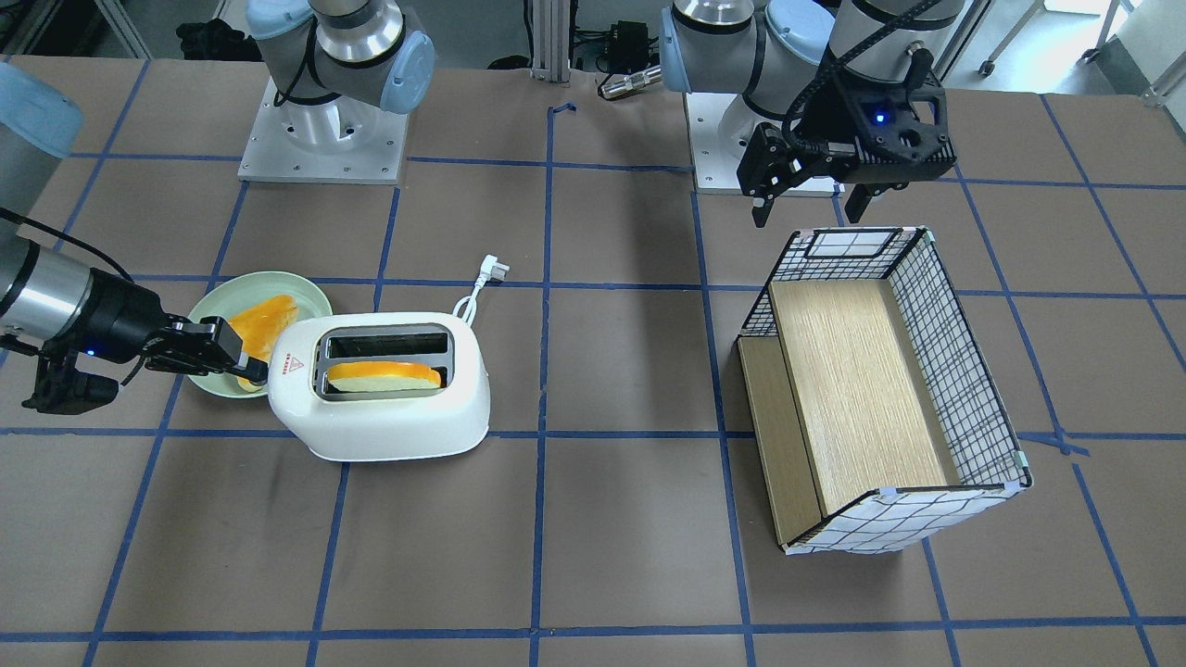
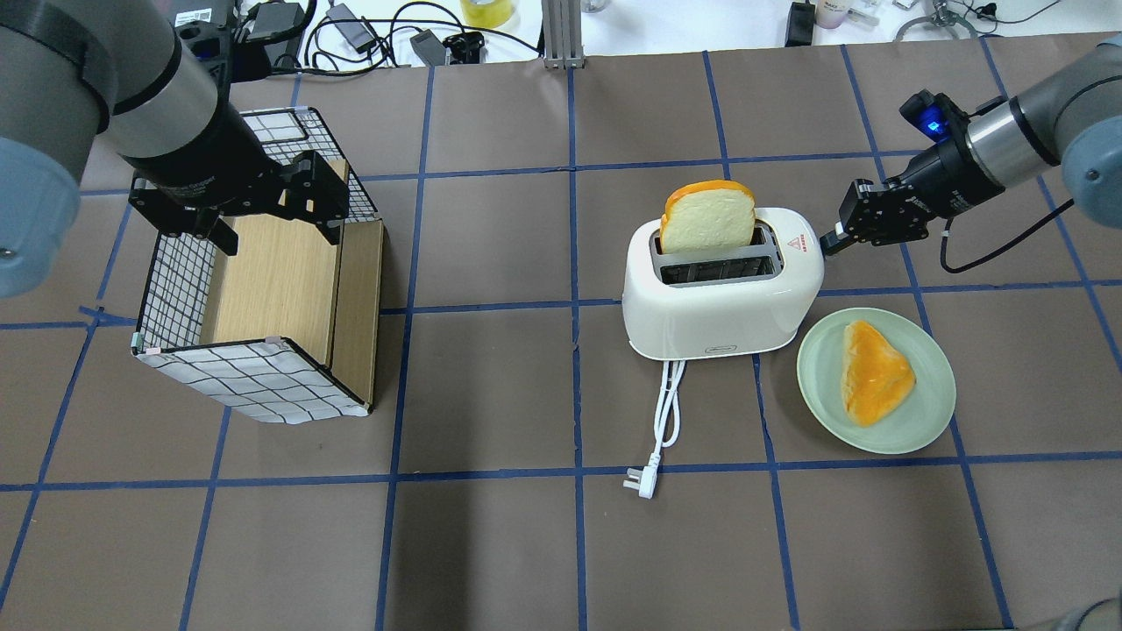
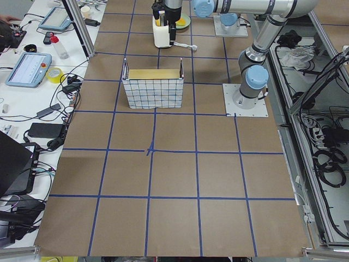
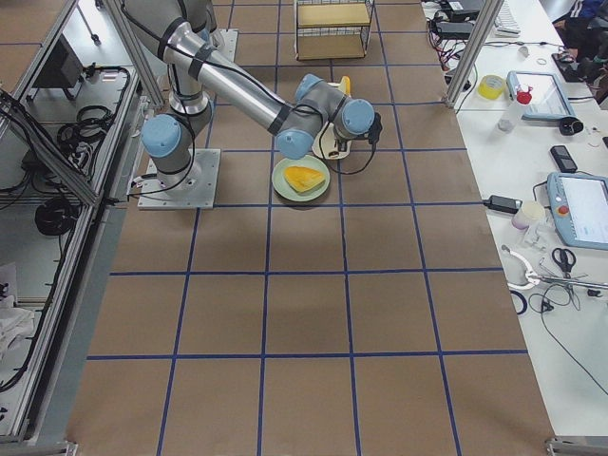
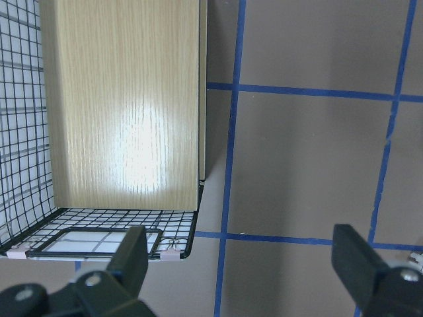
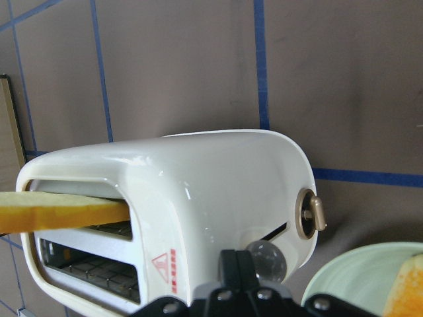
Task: Press toaster with right arm
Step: 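Lift the right gripper off the lever and back away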
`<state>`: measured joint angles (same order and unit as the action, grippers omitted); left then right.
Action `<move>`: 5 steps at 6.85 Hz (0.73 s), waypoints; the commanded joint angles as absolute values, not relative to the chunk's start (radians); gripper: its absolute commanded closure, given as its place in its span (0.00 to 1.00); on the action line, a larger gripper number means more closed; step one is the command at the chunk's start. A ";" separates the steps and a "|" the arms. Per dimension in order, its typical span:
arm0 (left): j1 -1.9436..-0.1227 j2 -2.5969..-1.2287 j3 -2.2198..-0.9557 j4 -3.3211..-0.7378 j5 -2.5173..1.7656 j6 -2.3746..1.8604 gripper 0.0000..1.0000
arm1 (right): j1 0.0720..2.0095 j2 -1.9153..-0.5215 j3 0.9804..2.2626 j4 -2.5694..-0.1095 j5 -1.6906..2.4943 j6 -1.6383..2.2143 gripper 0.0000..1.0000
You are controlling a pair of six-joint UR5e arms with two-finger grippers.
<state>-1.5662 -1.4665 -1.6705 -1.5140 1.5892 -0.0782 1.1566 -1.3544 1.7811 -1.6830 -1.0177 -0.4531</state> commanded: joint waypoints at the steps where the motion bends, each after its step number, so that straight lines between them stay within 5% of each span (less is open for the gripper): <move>1: -1.566 -1.466 -1.671 -1.514 1.589 -0.078 0.00 | 1.158 -1.405 1.683 -1.554 -1.067 -0.446 1.00; 5: -1.566 -1.466 -1.671 -1.514 1.589 -0.078 0.00 | 1.215 -1.523 1.490 -1.385 -1.277 -0.321 1.00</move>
<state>-1.5662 -1.4665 -1.6705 -1.5140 1.5885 -0.0782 1.1834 -1.4855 1.5419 -1.4132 -1.1927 -0.3799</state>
